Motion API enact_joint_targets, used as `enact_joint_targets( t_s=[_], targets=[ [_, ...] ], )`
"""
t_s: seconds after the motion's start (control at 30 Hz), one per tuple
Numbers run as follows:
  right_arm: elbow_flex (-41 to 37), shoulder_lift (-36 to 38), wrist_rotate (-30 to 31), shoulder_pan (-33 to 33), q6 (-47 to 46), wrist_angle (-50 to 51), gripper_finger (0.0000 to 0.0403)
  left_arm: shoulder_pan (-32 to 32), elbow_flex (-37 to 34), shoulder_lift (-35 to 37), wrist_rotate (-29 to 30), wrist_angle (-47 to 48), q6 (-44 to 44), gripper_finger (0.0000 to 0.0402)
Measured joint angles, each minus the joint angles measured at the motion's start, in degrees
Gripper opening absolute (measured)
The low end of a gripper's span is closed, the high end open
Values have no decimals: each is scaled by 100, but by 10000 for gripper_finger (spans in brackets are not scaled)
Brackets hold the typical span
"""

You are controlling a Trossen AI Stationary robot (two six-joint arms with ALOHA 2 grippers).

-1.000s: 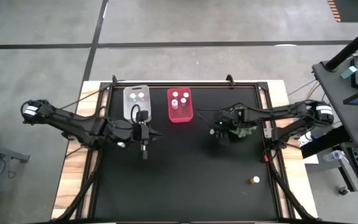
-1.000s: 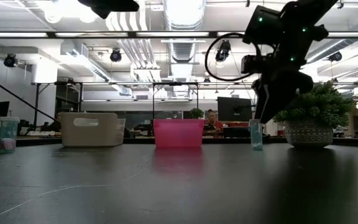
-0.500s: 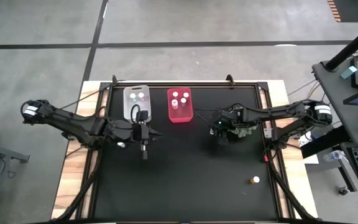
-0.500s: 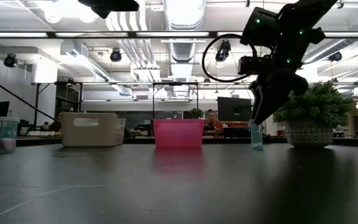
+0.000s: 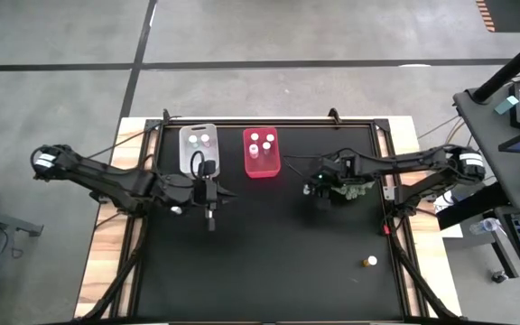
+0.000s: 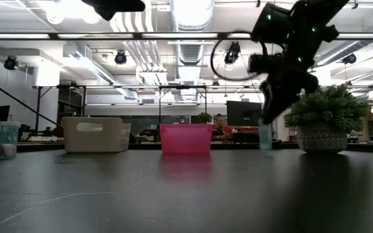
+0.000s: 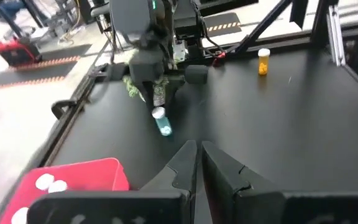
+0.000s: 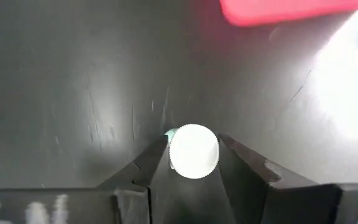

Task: Pick and place medicine bottles into bin by pill shape (circle, oval)
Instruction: Put the blue tablet bottle into the white bin

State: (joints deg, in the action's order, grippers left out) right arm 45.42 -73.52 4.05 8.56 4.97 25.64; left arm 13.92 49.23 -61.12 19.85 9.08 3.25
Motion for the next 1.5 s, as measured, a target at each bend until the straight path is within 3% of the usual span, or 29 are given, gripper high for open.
enact_joint_targets(
  t_s=[0.27, 0.63, 0.83, 1.23, 1.4, 1.5],
  targets=[
    [871, -11, 2, -92, 354, -25, 117, -30, -246, -445, -22, -193, -694, 26],
    [1976, -560, -7, -549, 868, -42, 117, -493, -945, -1202, -14, -1965, -1041, 141],
    [2494, -1011, -19, -714, 1138, -20, 121, -781, -1044, -1934, -11, -3037, -1039, 176],
    [3066, -1443, -284, -719, 1266, 147, 123, -1104, -1054, -3059, -327, -4612, -1054, 180],
    [3120, -1468, -293, -719, 1301, 153, 121, -1120, -1056, -3163, -388, -4765, -1048, 176],
    [3120, -1455, -293, -719, 1305, 154, 118, -1122, -1056, -3163, -388, -4779, -1045, 154]
  ],
)
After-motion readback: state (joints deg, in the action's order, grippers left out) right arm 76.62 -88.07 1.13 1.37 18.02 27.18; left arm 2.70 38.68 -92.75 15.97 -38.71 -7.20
